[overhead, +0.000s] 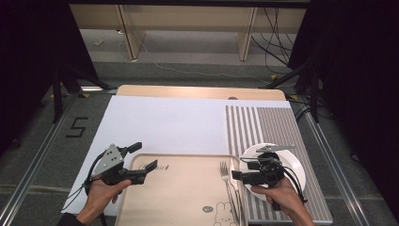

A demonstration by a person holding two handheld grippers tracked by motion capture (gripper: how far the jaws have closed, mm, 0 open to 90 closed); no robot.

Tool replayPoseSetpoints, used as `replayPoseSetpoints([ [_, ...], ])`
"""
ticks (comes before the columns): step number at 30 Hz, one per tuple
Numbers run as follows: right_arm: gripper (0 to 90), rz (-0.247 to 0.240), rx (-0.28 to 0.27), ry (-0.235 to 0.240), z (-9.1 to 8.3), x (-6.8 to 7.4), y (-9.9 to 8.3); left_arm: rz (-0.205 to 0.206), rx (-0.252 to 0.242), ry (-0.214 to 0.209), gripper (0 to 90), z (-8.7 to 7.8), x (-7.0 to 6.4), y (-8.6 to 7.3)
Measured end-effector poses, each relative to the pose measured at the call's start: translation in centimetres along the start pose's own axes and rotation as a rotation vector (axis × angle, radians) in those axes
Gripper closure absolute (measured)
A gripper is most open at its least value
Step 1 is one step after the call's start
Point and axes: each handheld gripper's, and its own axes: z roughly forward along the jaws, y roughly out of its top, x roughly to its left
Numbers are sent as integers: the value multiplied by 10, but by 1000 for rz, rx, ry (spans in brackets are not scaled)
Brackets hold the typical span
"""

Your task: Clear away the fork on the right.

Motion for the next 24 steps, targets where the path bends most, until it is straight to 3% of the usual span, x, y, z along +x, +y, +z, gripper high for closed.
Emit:
replayPoseSetpoints([
  [2, 189, 15, -24, 15, -1, -3, -1, 3, 1, -2, 162, 1, 0, 0],
  [5, 183, 20, -12, -12, -4, -7, -3, 1, 3, -2, 162, 1, 0, 0],
  [6, 184, 52, -12, -17, -5, -7, -3, 1, 2, -2, 162, 1, 0, 0],
  [9, 184, 72, -43, -6, -8, -12, -5, -5, 0, -2, 162, 1, 1, 0],
  [11, 184, 60, -57, -15, -11, -17, -7, -5, -5, -11, 162, 3, 1, 0],
  [12, 184, 91, -55, -27, -13, -17, -8, -2, 4, -3, 162, 2, 1, 0],
  [16, 184, 89, -110, -58, -20, -24, -11, -3, 2, -3, 162, 3, 1, 1],
  [21, 182, 142, -160, -75, -32, -31, -14, -7, 4, 0, 162, 4, 1, 0],
  [23, 182, 123, -183, -97, -34, -37, -17, -11, 2, 1, 162, 4, 2, 1],
  [24, 182, 156, -175, -95, -37, -38, -18, -9, 2, 1, 162, 4, 2, 1],
])
